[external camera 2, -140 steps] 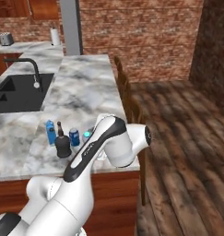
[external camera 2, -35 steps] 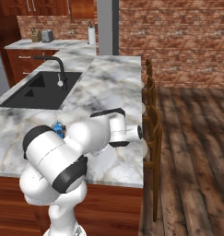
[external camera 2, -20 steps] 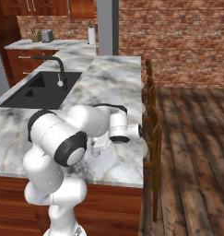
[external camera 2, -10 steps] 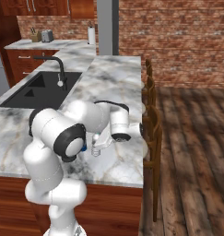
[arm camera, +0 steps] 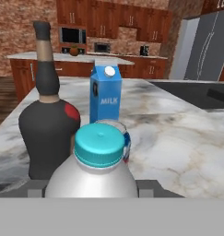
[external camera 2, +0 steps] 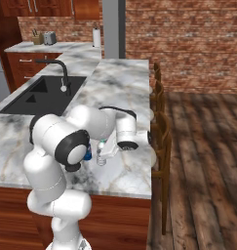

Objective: Move the drinks to the dining counter.

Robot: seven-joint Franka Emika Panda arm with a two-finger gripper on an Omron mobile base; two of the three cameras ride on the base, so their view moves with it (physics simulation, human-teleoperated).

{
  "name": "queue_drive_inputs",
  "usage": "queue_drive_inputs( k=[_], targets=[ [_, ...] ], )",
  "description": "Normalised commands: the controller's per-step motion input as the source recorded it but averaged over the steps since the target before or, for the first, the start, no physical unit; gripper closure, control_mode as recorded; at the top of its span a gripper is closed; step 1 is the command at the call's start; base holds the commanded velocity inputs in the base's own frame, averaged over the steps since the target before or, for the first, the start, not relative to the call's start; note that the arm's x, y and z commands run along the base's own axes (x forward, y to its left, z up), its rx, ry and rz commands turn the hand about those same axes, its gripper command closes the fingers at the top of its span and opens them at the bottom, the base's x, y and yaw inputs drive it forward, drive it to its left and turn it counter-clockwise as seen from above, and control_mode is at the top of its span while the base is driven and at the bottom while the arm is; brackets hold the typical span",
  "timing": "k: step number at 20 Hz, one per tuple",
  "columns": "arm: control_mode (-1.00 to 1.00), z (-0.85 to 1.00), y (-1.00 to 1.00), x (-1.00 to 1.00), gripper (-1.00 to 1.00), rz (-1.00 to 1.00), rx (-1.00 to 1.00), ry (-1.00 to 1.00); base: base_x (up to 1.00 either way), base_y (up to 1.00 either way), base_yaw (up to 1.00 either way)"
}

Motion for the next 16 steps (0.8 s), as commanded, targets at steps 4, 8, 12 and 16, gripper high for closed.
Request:
queue_drive_inputs(
  k=[4, 8, 12, 16],
  targets=[
    [-1.0, -0.34, 0.14, -0.1, 1.0, 0.0, -0.02, -0.07, 0.0, 0.0, 0.0],
    [-1.0, -0.37, 0.14, -0.12, 1.0, 0.0, -0.04, -0.09, 0.0, 0.0, 0.0],
    [-1.0, -0.33, 0.06, -0.12, 1.0, 0.0, -0.03, -0.1, 0.0, 0.0, 0.0],
    [-1.0, -0.24, 0.0, -0.18, 1.0, 0.0, -0.01, -0.12, 0.0, 0.0, 0.0]
  ],
)
